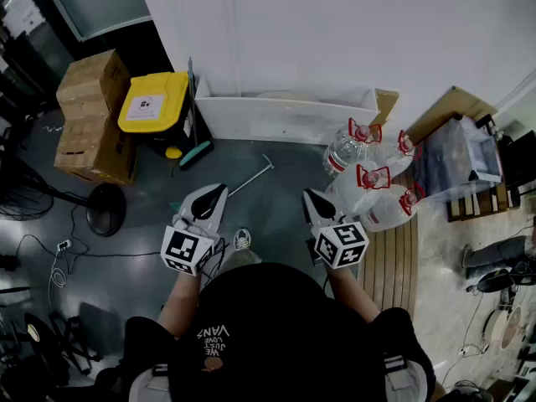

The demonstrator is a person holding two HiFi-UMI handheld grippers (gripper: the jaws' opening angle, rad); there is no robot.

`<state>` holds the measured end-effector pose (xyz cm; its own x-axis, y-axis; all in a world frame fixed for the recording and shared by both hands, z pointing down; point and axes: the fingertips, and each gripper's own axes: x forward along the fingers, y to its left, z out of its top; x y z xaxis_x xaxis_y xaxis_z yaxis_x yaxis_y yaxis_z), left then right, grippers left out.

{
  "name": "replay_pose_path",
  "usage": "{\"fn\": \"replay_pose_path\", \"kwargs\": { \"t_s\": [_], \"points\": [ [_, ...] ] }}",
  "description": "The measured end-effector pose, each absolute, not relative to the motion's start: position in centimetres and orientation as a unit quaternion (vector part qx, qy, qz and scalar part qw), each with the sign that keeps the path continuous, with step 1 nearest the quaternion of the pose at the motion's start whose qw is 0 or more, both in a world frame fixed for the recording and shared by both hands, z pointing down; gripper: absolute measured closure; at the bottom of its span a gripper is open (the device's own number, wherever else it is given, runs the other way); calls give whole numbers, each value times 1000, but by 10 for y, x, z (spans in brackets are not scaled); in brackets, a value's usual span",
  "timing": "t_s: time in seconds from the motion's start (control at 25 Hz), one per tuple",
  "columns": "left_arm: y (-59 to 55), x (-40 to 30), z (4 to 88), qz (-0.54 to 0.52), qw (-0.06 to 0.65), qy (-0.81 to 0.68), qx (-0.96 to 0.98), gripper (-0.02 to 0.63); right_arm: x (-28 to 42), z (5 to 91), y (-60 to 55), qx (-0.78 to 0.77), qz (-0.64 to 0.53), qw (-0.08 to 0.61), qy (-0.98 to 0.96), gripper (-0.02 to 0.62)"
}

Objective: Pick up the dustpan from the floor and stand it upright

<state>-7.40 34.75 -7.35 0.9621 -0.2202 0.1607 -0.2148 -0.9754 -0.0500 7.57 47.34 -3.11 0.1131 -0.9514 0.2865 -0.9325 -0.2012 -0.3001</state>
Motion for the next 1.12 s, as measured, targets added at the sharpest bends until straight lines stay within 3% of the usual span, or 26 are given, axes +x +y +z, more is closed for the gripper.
{"fn": "replay_pose_path", "kwargs": {
  "t_s": [0.12,0.48,0.64,1.12],
  "points": [
    [340,-67,-66,-88,16,106,-990,552,79,-32,464,-749,-194,25,632,592],
    [281,-44,-32,-101,-34,66,-992,546,95,-13,398,-771,-209,15,602,481],
    [242,-34,-16,-119,-55,45,-990,506,105,-2,361,-779,-229,19,583,451],
    [156,-14,27,-159,-79,19,-984,488,142,37,288,-794,-276,10,541,451]
  ]
}}
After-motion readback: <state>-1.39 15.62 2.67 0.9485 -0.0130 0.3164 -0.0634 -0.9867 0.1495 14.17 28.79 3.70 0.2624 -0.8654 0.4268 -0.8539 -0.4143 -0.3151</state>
